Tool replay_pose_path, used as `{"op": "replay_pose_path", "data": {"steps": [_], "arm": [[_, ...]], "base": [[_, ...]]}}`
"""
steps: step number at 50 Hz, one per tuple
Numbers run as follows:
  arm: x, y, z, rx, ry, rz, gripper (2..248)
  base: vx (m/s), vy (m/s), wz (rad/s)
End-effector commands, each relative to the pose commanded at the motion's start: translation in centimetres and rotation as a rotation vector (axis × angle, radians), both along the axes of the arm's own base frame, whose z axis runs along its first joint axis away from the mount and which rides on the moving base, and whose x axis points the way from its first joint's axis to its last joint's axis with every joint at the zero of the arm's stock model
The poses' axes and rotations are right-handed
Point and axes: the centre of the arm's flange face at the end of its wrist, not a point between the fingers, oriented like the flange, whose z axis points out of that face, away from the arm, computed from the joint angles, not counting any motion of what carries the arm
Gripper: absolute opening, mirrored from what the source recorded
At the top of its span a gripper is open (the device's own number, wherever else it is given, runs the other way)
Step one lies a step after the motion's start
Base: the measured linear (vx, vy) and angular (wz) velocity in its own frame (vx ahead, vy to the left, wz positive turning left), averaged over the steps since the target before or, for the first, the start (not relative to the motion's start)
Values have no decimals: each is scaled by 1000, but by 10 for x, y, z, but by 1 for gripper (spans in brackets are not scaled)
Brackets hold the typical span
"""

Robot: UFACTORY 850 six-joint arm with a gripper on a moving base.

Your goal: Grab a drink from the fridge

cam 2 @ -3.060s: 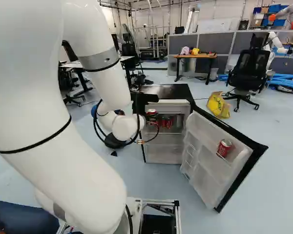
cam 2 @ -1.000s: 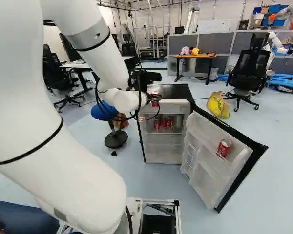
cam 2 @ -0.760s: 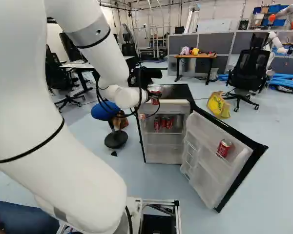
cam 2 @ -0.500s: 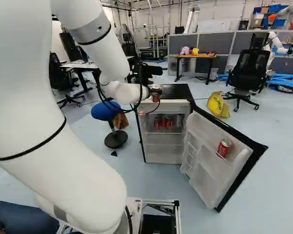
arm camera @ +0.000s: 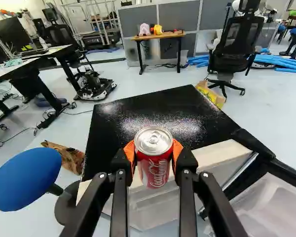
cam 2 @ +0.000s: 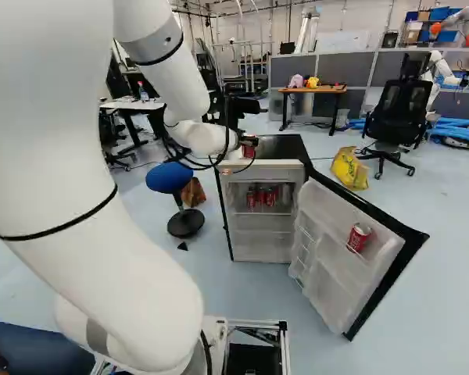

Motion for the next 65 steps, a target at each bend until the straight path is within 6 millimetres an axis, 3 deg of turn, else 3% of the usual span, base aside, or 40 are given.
{"op": "replay_pose_path", "data": {"steps": [65], "arm": [[130,16,-9,-30,-16,97,96]], "base": [[0,0,0]]}}
